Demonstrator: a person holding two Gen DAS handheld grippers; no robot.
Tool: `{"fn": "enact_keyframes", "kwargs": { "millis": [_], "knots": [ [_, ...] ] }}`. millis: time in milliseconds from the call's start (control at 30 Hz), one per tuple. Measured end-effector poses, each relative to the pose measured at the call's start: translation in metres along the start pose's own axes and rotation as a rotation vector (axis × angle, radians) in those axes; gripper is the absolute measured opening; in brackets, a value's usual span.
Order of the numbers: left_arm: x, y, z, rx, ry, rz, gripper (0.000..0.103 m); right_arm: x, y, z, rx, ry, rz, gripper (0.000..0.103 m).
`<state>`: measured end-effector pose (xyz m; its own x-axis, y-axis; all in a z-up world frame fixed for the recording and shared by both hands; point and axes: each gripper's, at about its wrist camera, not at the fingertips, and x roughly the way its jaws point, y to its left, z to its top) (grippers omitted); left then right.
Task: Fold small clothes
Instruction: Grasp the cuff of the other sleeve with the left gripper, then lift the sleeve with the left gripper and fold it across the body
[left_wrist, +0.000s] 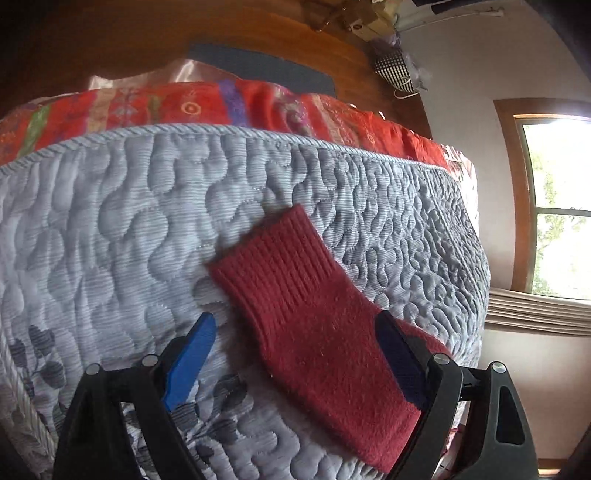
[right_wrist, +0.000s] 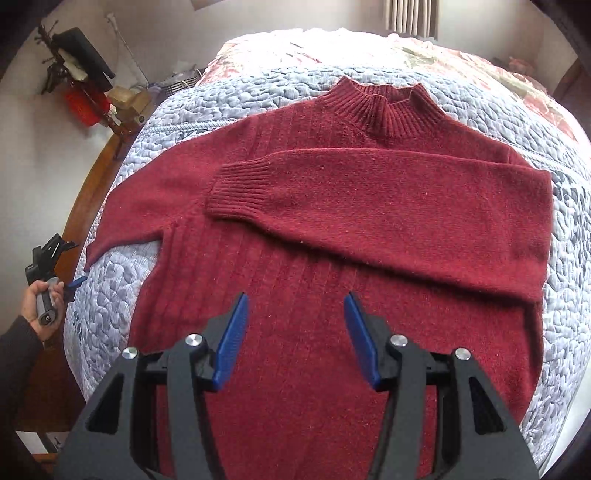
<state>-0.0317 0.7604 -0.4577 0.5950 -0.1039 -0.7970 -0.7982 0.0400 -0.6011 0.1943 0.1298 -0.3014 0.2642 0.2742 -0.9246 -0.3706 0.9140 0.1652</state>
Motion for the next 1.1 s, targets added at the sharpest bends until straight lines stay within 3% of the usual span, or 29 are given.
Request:
{"fn": "enact_keyframes", "kwargs": {
  "millis": [100, 200, 267, 300, 467, 667, 767, 933, 1100],
  "knots": [
    [0.009, 0.006, 0.006, -0.008, 0.001, 0.038, 0.085, 0.002, -0.002, 0.0, -0.002, 0.004, -0.001, 0.054],
    [0.014, 0.012, 0.009, -0.029, -0.017, 0.061, 0.076, 0.004, -0.007, -0.003, 0.01, 0.008, -0.005, 0.054],
    [0.014, 0.013, 0.009, -0.027, -0.034, 0.068, 0.061, 0.005, -0.01, -0.004, 0.02, 0.013, -0.006, 0.054],
    [0.014, 0.012, 0.009, -0.021, -0.038, 0.07, 0.046, 0.004, -0.011, -0.005, 0.021, 0.015, -0.006, 0.054],
    [0.012, 0.012, 0.011, -0.015, -0.051, 0.082, 0.015, 0.0, -0.012, -0.008, 0.02, 0.009, -0.012, 0.054],
    [-0.024, -0.021, 0.002, 0.068, -0.131, 0.033, 0.009, -0.013, -0.011, -0.009, 0.022, -0.01, 0.0, 0.054],
    [-0.063, -0.06, -0.012, 0.14, -0.187, -0.045, 0.009, -0.023, -0.012, -0.008, 0.027, -0.026, 0.007, 0.054],
    [-0.136, -0.157, -0.068, 0.395, -0.279, -0.158, 0.009, -0.046, -0.019, -0.008, 0.047, -0.067, 0.019, 0.054],
    [-0.171, -0.245, -0.14, 0.611, -0.293, -0.256, 0.009, -0.071, -0.039, -0.012, 0.09, -0.112, 0.018, 0.055]
  ]
}}
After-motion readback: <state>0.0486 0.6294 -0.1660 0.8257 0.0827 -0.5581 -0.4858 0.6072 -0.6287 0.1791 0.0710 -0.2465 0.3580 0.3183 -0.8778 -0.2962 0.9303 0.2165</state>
